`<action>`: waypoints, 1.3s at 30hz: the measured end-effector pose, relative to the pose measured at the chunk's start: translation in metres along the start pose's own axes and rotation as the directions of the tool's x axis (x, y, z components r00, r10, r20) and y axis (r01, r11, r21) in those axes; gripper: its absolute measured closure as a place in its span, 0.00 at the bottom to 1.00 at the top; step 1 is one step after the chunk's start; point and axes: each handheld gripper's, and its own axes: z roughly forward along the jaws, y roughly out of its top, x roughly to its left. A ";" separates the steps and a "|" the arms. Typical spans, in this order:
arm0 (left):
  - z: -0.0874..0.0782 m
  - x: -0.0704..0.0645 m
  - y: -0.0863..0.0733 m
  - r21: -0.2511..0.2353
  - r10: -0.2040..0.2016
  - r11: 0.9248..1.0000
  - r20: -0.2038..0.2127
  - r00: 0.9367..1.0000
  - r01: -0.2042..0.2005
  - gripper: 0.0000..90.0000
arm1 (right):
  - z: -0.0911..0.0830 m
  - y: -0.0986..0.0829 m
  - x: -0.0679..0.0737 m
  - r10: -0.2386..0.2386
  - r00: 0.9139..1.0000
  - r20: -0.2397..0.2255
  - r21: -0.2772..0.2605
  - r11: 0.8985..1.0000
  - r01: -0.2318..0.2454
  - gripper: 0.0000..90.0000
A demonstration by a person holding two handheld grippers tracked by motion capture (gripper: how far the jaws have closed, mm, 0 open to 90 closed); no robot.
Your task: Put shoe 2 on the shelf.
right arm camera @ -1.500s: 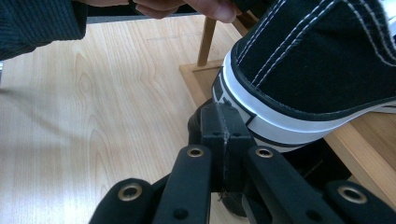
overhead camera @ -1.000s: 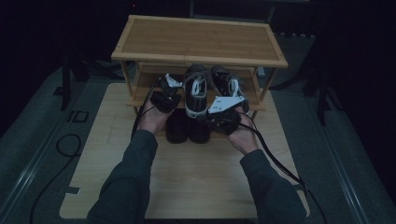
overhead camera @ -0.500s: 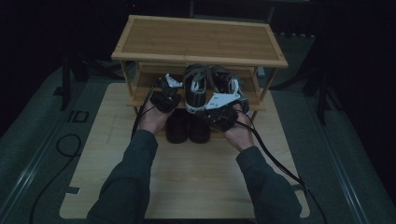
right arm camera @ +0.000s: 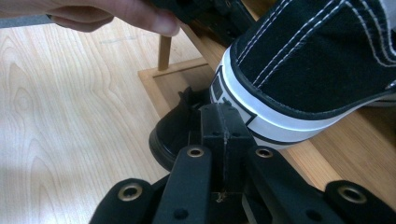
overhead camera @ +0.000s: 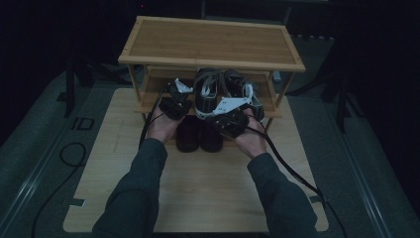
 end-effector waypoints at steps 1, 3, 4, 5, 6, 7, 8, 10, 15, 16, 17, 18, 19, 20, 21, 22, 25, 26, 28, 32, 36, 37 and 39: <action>0.000 0.000 0.000 0.001 0.000 1.000 0.000 1.000 0.000 1.00 | 0.000 -0.001 -0.001 0.003 1.000 0.000 -0.002 1.000 -0.003 1.00; 0.000 0.000 0.000 0.002 0.001 1.000 -0.001 1.000 -0.001 1.00 | 0.000 -0.001 -0.001 0.003 1.000 0.001 -0.002 1.000 -0.003 1.00; 0.000 0.000 0.000 0.002 0.000 1.000 -0.001 1.000 0.000 1.00 | 0.000 -0.001 -0.001 0.002 1.000 0.003 -0.004 1.000 -0.002 1.00; 0.000 0.000 0.000 0.002 0.000 1.000 -0.001 1.000 0.000 1.00 | 0.000 -0.001 -0.002 0.004 1.000 0.003 -0.004 1.000 -0.004 1.00; 0.000 0.000 0.000 0.003 0.001 1.000 -0.001 1.000 -0.001 1.00 | 0.001 -0.001 -0.002 0.006 1.000 0.001 -0.005 1.000 -0.006 1.00; 0.000 0.000 0.000 0.003 0.001 1.000 0.000 1.000 -0.001 1.00 | 0.001 -0.001 -0.002 0.007 1.000 0.002 -0.004 1.000 -0.007 1.00; 0.000 0.000 0.000 0.002 0.001 1.000 0.000 1.000 -0.001 1.00 | 0.001 -0.001 -0.002 0.005 1.000 0.003 -0.005 1.000 -0.005 1.00; 0.000 0.000 0.000 0.001 0.001 1.000 0.000 1.000 -0.001 1.00 | 0.002 -0.001 -0.003 0.002 1.000 0.004 -0.004 1.000 -0.002 1.00; 0.000 0.001 0.000 -0.004 0.003 1.000 0.004 1.000 -0.003 1.00 | 0.005 -0.003 -0.007 0.045 0.999 0.024 -0.012 0.999 -0.045 1.00; 0.000 0.001 -0.001 -0.005 0.001 1.000 0.007 1.000 -0.001 1.00 | 0.005 -0.002 -0.006 0.035 0.999 0.032 -0.009 0.999 -0.035 1.00; 0.000 0.001 -0.001 -0.005 0.000 1.000 0.010 1.000 0.000 1.00 | 0.005 -0.002 -0.006 0.032 0.999 0.036 -0.006 0.999 -0.031 1.00; 0.000 0.001 -0.001 -0.005 0.001 1.000 0.010 1.000 -0.001 1.00 | 0.005 -0.002 -0.006 0.034 0.999 0.035 -0.006 0.999 -0.033 1.00; 0.000 0.001 -0.001 -0.006 0.001 1.000 0.008 1.000 -0.001 1.00 | 0.005 -0.002 -0.007 0.033 0.999 0.032 -0.006 0.999 -0.033 1.00; 0.000 0.001 -0.001 -0.006 0.002 1.000 0.007 1.000 -0.001 1.00 | 0.005 -0.002 -0.007 0.039 0.999 0.028 -0.008 0.999 -0.039 1.00; 0.000 0.001 -0.001 -0.006 0.001 1.000 0.008 1.000 -0.001 1.00 | 0.005 -0.002 -0.007 0.041 0.999 0.027 -0.008 0.999 -0.041 1.00; 0.000 0.001 -0.001 -0.007 0.001 1.000 0.008 1.000 -0.001 1.00 | 0.004 -0.002 -0.007 0.042 0.999 0.028 -0.008 0.999 -0.042 1.00; 0.000 0.002 -0.001 -0.009 -0.005 1.000 0.012 1.000 0.005 1.00 | 0.003 -0.003 -0.007 0.044 0.999 0.025 -0.002 0.999 -0.044 1.00; 0.000 0.002 -0.001 -0.009 -0.005 1.000 0.012 1.000 0.005 1.00 | 0.003 -0.003 -0.007 0.045 0.999 0.022 -0.001 0.999 -0.045 1.00; 0.000 0.002 -0.001 -0.008 -0.005 1.000 0.013 1.000 0.005 1.00 | 0.002 -0.003 -0.008 0.041 0.999 0.020 0.004 0.999 -0.042 1.00; 0.000 0.001 -0.002 -0.016 0.005 1.000 0.004 1.000 -0.004 1.00 | 0.000 -0.004 -0.007 0.038 0.999 0.006 0.006 0.999 -0.038 1.00; 0.000 0.002 -0.003 -0.025 -0.011 1.000 0.013 1.000 0.011 1.00 | -0.003 -0.004 -0.003 0.037 0.999 -0.014 -0.006 0.999 -0.037 0.98; 0.000 0.003 -0.004 -0.030 -0.014 0.999 0.018 1.000 0.015 1.00 | -0.004 -0.004 -0.002 0.034 0.999 -0.017 -0.006 0.999 -0.034 0.98; 0.000 0.006 -0.006 -0.044 -0.039 0.998 0.038 0.999 0.040 1.00 | -0.006 -0.005 -0.001 0.023 0.999 -0.025 0.004 1.000 -0.023 0.96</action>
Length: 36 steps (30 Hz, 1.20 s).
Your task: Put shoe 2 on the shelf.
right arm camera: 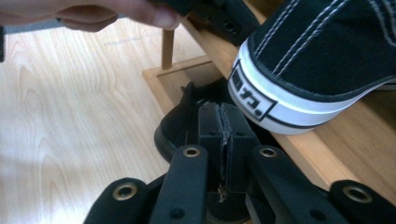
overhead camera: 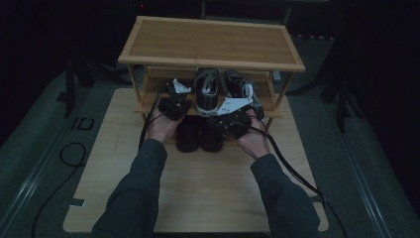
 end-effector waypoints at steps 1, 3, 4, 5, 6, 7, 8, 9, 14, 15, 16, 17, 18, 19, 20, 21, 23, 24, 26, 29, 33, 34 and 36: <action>0.000 0.001 0.000 -0.004 -0.004 1.000 0.003 1.000 0.004 1.00 | -0.001 -0.001 0.000 -0.005 1.000 -0.007 0.007 1.000 0.006 0.96; 0.000 0.001 0.000 0.002 -0.001 1.000 0.004 1.000 0.001 1.00 | -0.004 -0.003 -0.001 -0.013 1.000 -0.013 0.011 1.000 0.013 0.96; 0.000 0.000 0.001 0.006 0.003 1.000 0.002 1.000 -0.003 1.00 | -0.006 -0.006 -0.002 -0.007 1.000 -0.012 0.012 1.000 0.007 0.96; 0.000 0.000 0.002 0.011 0.008 1.000 0.002 1.000 -0.008 1.00 | -0.008 -0.009 -0.004 -0.003 1.000 -0.014 0.009 1.000 0.003 0.96; 0.000 0.000 0.002 0.012 0.009 1.000 0.001 1.000 -0.009 1.00 | -0.011 -0.011 -0.005 0.001 1.000 -0.013 0.010 1.000 -0.001 0.96; 0.000 0.001 0.002 0.015 0.009 1.000 0.002 1.000 -0.009 1.00 | -0.014 -0.014 -0.006 0.003 1.000 -0.012 0.008 1.000 -0.003 0.96; 0.000 0.001 0.002 0.016 0.007 1.000 0.003 1.000 -0.007 1.00 | -0.016 -0.017 -0.007 0.006 1.000 -0.015 0.006 1.000 -0.006 0.96; 0.000 0.001 0.002 0.017 0.006 1.000 0.004 1.000 -0.006 1.00 | -0.020 -0.019 -0.008 0.007 1.000 -0.019 0.003 1.000 -0.007 0.96; 0.000 0.001 0.004 0.020 -0.002 1.000 0.005 1.000 0.002 1.00 | -0.034 -0.026 -0.012 0.006 1.000 -0.022 0.012 1.000 -0.006 0.96; 0.000 0.001 0.004 0.022 -0.001 1.000 0.003 1.000 0.001 1.00 | -0.036 -0.027 -0.014 0.013 1.000 -0.024 0.010 1.000 -0.012 0.96; 0.000 0.001 0.004 0.023 0.002 1.000 0.002 1.000 -0.002 0.99 | -0.039 -0.029 -0.016 0.014 1.000 -0.024 0.010 1.000 -0.014 0.96; 0.000 0.001 0.004 0.024 0.002 1.000 0.002 1.000 -0.002 0.99 | -0.042 -0.030 -0.017 0.015 1.000 -0.022 0.011 1.000 -0.015 0.96; 0.000 0.002 0.004 0.024 0.001 1.000 0.003 1.000 -0.001 0.99 | -0.044 -0.031 -0.017 0.015 1.000 -0.019 0.012 1.000 -0.015 0.96; 0.000 0.002 0.004 0.024 -0.001 1.000 0.003 1.000 0.001 0.99 | -0.047 -0.032 -0.018 0.013 1.000 -0.021 0.011 1.000 -0.013 0.96; 0.000 0.002 0.004 0.023 -0.004 1.000 0.005 1.000 0.004 0.98 | -0.049 -0.033 -0.018 0.011 1.000 -0.019 0.015 1.000 -0.011 0.96; 0.001 0.003 0.004 0.023 -0.005 1.000 0.005 1.000 0.005 0.98 | -0.052 -0.035 -0.018 0.008 1.000 -0.015 0.020 1.000 -0.008 0.96; 0.002 0.002 0.005 0.020 -0.010 1.000 0.003 1.000 0.010 0.98 | -0.055 -0.038 -0.019 -0.003 1.000 -0.008 0.037 0.999 0.003 0.96; 0.002 0.002 0.005 0.022 -0.013 1.000 0.002 1.000 0.013 0.98 | -0.056 -0.039 -0.019 -0.005 1.000 -0.005 0.044 0.999 0.005 0.96; 0.002 0.002 0.006 0.023 -0.011 1.000 0.000 1.000 0.011 0.98 | -0.059 -0.043 -0.021 0.000 1.000 -0.004 0.045 0.999 0.000 0.96; 0.002 0.002 0.006 0.028 -0.016 0.999 0.003 1.000 0.016 0.98 | -0.063 -0.046 -0.024 0.006 1.000 -0.003 0.044 0.999 -0.006 0.97; 0.002 0.002 0.006 0.030 -0.017 0.999 0.003 1.000 0.017 0.99 | -0.068 -0.052 -0.026 0.007 1.000 -0.002 0.047 0.999 -0.006 0.98; 0.002 0.002 0.006 0.030 -0.017 0.999 0.003 1.000 0.017 0.99 | -0.070 -0.053 -0.027 0.012 1.000 -0.001 0.048 0.999 -0.012 0.98; 0.001 0.000 0.006 0.033 -0.005 0.999 0.007 1.000 0.005 0.99 | -0.073 -0.057 -0.029 0.019 1.000 0.002 0.046 0.999 -0.019 0.98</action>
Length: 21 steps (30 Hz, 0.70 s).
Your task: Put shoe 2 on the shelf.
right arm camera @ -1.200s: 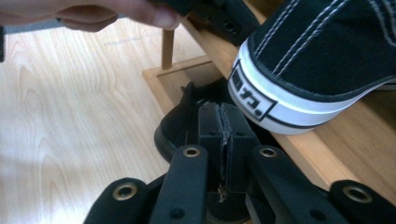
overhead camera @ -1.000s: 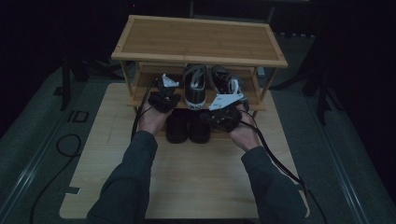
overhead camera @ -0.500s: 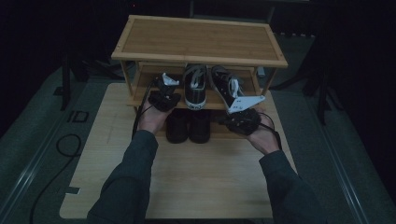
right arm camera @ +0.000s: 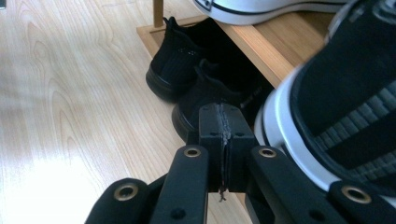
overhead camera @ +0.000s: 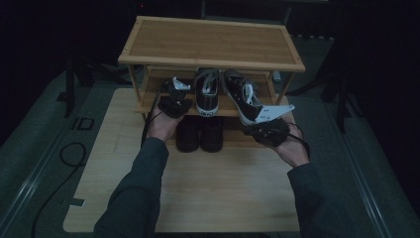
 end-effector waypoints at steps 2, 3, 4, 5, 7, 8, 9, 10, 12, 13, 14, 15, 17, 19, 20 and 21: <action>0.000 -0.001 0.000 0.002 0.011 1.000 -0.002 1.000 -0.011 0.99 | -0.001 -0.002 -0.001 0.005 1.000 0.001 0.000 1.000 -0.005 0.99; -0.001 -0.002 0.000 0.003 0.012 1.000 -0.002 1.000 -0.012 1.00 | -0.004 -0.004 -0.003 0.008 1.000 0.005 0.001 1.000 -0.008 0.99; -0.001 -0.002 0.000 0.003 0.009 1.000 0.000 1.000 -0.009 1.00 | -0.005 -0.005 -0.003 0.009 1.000 0.005 0.000 1.000 -0.009 0.99; -0.001 -0.002 0.000 0.003 0.007 1.000 0.002 1.000 -0.007 1.00 | -0.006 -0.006 -0.004 0.010 1.000 0.006 0.003 1.000 -0.010 0.99; -0.001 -0.001 0.000 -0.002 0.002 1.000 0.017 1.000 -0.002 1.00 | -0.008 -0.007 -0.005 0.005 1.000 0.010 0.010 1.000 -0.005 0.99; -0.001 -0.002 0.000 -0.002 0.005 1.000 0.017 1.000 -0.005 1.00 | -0.009 -0.008 -0.005 0.006 1.000 0.010 0.012 1.000 -0.006 0.99; -0.001 -0.002 0.000 -0.004 0.009 1.000 0.017 1.000 -0.009 1.00 | -0.011 -0.008 -0.006 0.005 1.000 0.012 0.013 1.000 -0.005 0.99; -0.001 -0.003 0.000 -0.006 0.010 1.000 0.023 1.000 -0.009 1.00 | -0.012 -0.009 -0.007 0.005 1.000 0.013 0.013 1.000 -0.005 0.99; -0.001 -0.003 0.000 -0.007 0.014 1.000 0.025 1.000 -0.014 1.00 | -0.015 -0.012 -0.009 0.011 1.000 0.019 0.014 1.000 -0.011 0.99; -0.001 -0.003 0.000 -0.007 0.014 1.000 0.024 1.000 -0.014 1.00 | -0.016 -0.013 -0.010 0.016 1.000 0.021 0.013 1.000 -0.016 0.99; -0.001 -0.003 0.000 -0.007 0.014 1.000 0.024 1.000 -0.014 1.00 | -0.016 -0.013 -0.010 0.016 1.000 0.021 0.013 1.000 -0.016 0.99; -0.001 -0.003 0.000 -0.004 0.019 1.000 0.019 1.000 -0.019 1.00 | -0.020 -0.018 -0.012 0.023 0.999 0.030 0.014 1.000 -0.024 0.99; 0.001 -0.003 0.000 -0.005 0.009 1.000 0.013 1.000 -0.009 1.00 | -0.022 -0.020 -0.012 0.028 0.999 0.034 0.016 0.999 -0.029 0.99; 0.001 -0.003 0.000 -0.004 0.015 1.000 0.010 1.000 -0.015 1.00 | -0.024 -0.022 -0.014 0.034 0.999 0.039 0.012 0.999 -0.034 0.99; 0.001 -0.003 0.000 -0.004 0.015 1.000 0.010 1.000 -0.015 1.00 | -0.024 -0.022 -0.014 0.034 0.999 0.039 0.012 0.999 -0.034 0.99; 0.001 -0.003 0.000 -0.004 0.018 1.000 0.009 1.000 -0.018 1.00 | -0.025 -0.024 -0.015 0.040 0.998 0.046 0.009 0.999 -0.041 0.99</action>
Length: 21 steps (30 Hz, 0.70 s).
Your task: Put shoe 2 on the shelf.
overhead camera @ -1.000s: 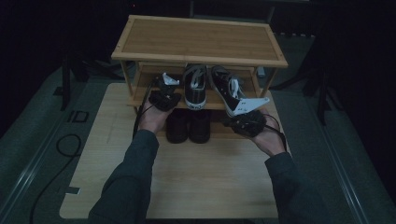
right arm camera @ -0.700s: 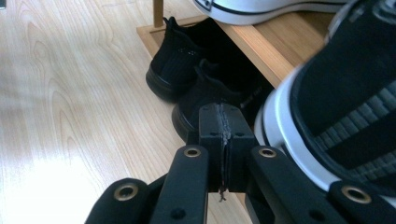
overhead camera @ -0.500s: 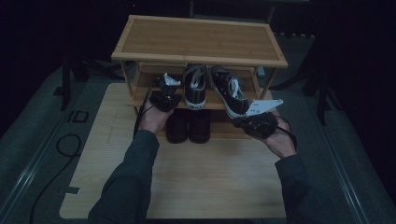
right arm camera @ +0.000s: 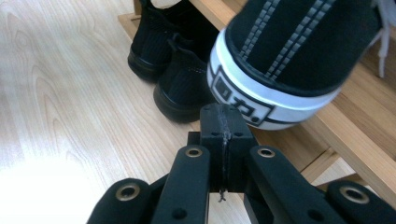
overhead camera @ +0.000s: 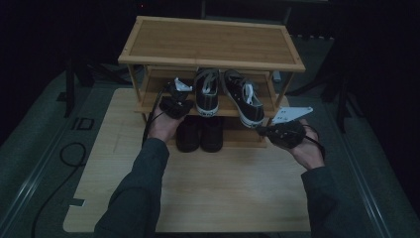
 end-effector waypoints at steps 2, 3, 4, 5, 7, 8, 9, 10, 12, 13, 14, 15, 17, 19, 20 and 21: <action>0.000 0.000 0.000 -0.002 0.005 1.000 -0.008 1.000 -0.005 0.99 | 0.000 -0.001 -0.001 0.006 1.000 0.004 -0.003 1.000 -0.006 0.99; 0.000 0.000 0.000 -0.002 0.005 1.000 -0.008 1.000 -0.005 0.98 | 0.000 -0.001 -0.001 0.006 1.000 0.004 -0.003 1.000 -0.006 0.99; 0.001 -0.001 0.000 -0.005 0.011 1.000 -0.014 1.000 -0.011 0.98 | -0.001 -0.001 -0.002 0.007 1.000 0.003 -0.006 1.000 -0.007 1.00; 0.001 -0.001 0.000 -0.005 0.011 1.000 -0.014 1.000 -0.011 0.97 | -0.001 -0.001 -0.002 0.007 1.000 0.003 -0.006 1.000 -0.007 1.00; 0.001 -0.001 0.000 -0.009 0.012 1.000 -0.012 1.000 -0.012 0.97 | -0.001 -0.001 -0.002 0.006 1.000 0.005 -0.006 1.000 -0.006 1.00; 0.001 -0.001 0.000 -0.008 0.013 1.000 -0.012 1.000 -0.013 0.97 | -0.001 -0.001 -0.002 0.007 1.000 0.005 -0.007 1.000 -0.006 1.00; 0.001 -0.001 0.000 -0.008 0.013 1.000 -0.012 1.000 -0.013 0.97 | -0.001 -0.001 -0.002 0.007 1.000 0.005 -0.007 1.000 -0.006 1.00; 0.001 -0.001 0.000 -0.005 0.016 1.000 -0.017 1.000 -0.016 0.97 | -0.001 -0.001 -0.002 0.011 1.000 0.004 -0.011 1.000 -0.011 1.00; 0.002 -0.001 0.000 -0.007 0.014 1.000 -0.018 1.000 -0.014 0.97 | -0.001 -0.001 -0.001 0.012 1.000 0.004 -0.013 1.000 -0.012 1.00; 0.002 -0.001 0.000 -0.007 0.014 1.000 -0.018 1.000 -0.014 0.97 | -0.001 -0.001 -0.001 0.012 1.000 0.004 -0.013 1.000 -0.012 1.00; 0.003 -0.002 0.000 -0.012 0.014 1.000 -0.021 1.000 -0.015 0.97 | -0.001 -0.001 -0.001 0.012 1.000 0.005 -0.015 1.000 -0.012 1.00; 0.003 -0.002 0.000 -0.012 0.014 1.000 -0.021 1.000 -0.015 0.97 | -0.001 -0.001 -0.001 0.012 1.000 0.005 -0.015 1.000 -0.012 1.00; 0.003 -0.002 0.000 -0.016 0.016 1.000 -0.016 1.000 -0.016 0.99 | -0.001 -0.001 -0.001 0.008 1.000 0.007 -0.012 1.000 -0.008 1.00; 0.003 -0.001 0.000 -0.018 0.008 1.000 -0.005 1.000 -0.008 1.00 | -0.001 -0.001 -0.001 0.008 1.000 0.009 -0.013 1.000 -0.008 1.00; 0.003 0.000 -0.001 -0.022 -0.004 1.000 0.004 1.000 0.004 1.00 | 0.000 0.000 -0.001 0.008 1.000 0.003 -0.017 1.000 -0.008 1.00; 0.003 0.000 -0.001 -0.022 -0.004 1.000 0.004 1.000 0.004 1.00 | 0.000 0.000 -0.001 0.008 1.000 0.003 -0.017 1.000 -0.008 1.00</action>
